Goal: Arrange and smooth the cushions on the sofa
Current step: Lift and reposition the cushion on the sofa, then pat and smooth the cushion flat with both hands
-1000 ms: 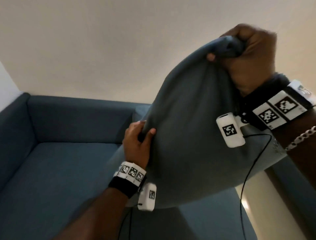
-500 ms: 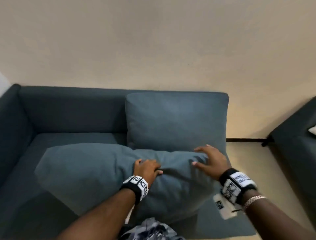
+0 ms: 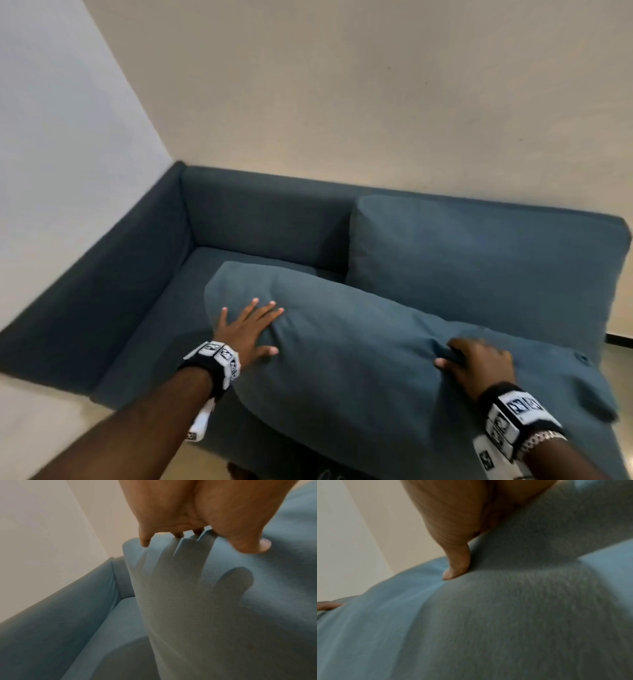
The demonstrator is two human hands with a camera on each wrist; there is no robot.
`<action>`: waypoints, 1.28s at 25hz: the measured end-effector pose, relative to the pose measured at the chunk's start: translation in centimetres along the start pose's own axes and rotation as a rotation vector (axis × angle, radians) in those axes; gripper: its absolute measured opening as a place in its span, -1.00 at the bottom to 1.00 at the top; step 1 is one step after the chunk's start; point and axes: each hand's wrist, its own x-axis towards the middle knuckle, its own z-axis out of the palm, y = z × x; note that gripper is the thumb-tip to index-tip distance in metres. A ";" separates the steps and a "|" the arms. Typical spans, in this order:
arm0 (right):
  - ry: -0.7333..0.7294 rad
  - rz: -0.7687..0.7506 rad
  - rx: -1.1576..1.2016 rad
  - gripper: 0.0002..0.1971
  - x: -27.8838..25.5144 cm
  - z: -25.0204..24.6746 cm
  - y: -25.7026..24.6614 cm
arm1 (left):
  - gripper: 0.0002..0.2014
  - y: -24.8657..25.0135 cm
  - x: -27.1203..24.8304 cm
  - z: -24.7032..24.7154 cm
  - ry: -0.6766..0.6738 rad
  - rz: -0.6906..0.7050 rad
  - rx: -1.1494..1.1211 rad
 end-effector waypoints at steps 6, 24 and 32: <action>0.296 0.300 0.102 -0.74 -2.2 0.4 -5.9 | -0.73 -3.1 8.3 1.6 0.506 0.243 -0.230; 0.637 -0.013 0.357 -0.52 9.5 -7.4 -31.6 | -0.59 -28.9 7.4 -10.9 0.854 0.136 -0.792; 0.546 -0.006 0.511 -0.87 13.9 -7.1 -38.7 | -0.71 -37.0 8.2 -14.3 0.907 0.180 -0.744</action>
